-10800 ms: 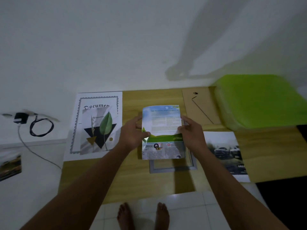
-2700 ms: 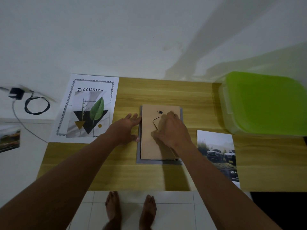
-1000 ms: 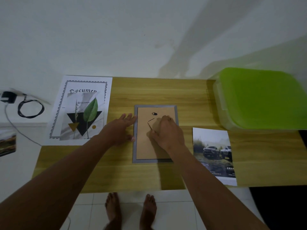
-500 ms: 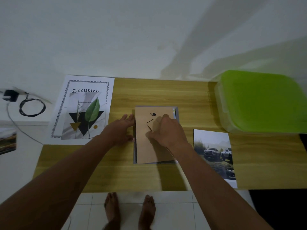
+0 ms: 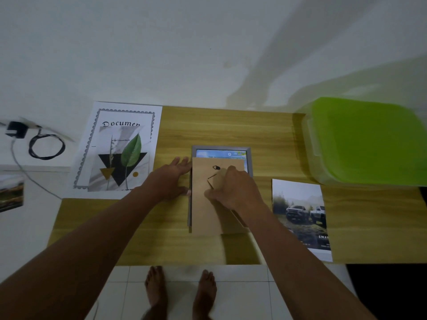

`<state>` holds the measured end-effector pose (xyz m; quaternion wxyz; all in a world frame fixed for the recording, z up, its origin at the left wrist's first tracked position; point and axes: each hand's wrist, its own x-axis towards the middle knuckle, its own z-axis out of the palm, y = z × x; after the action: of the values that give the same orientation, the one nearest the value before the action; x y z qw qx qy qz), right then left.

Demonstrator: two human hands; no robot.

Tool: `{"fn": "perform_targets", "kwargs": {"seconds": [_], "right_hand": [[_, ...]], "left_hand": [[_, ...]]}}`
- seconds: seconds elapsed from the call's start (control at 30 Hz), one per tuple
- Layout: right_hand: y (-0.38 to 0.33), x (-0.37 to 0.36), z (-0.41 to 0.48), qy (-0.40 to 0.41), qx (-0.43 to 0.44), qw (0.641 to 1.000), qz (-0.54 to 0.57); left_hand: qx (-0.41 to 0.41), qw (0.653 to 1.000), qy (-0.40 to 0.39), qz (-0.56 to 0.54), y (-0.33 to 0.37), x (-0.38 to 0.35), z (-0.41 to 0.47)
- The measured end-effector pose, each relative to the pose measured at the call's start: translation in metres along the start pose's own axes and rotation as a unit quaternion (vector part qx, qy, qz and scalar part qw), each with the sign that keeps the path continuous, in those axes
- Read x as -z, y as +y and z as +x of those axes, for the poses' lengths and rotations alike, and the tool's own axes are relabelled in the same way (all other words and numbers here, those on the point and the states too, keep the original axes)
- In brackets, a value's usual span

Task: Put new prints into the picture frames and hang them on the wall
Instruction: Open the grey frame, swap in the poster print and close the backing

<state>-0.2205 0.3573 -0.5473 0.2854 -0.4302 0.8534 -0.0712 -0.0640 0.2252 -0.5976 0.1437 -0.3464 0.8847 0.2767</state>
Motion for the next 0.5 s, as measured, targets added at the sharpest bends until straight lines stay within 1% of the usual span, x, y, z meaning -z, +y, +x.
{"fn": "perform_targets", "kwargs": {"seconds": [0.27, 0.5], "right_hand": [[0.006, -0.003, 0.008, 0.028, -0.002, 1.0, -0.008], [0.011, -0.013, 0.013, 0.072, 0.041, 0.995, -0.052]], "left_hand": [[0.007, 1.0, 0.006, -0.001, 0.001, -0.001, -0.002], [0.001, 1.0, 0.009, 0.001, 0.001, -0.001, -0.002]]}}
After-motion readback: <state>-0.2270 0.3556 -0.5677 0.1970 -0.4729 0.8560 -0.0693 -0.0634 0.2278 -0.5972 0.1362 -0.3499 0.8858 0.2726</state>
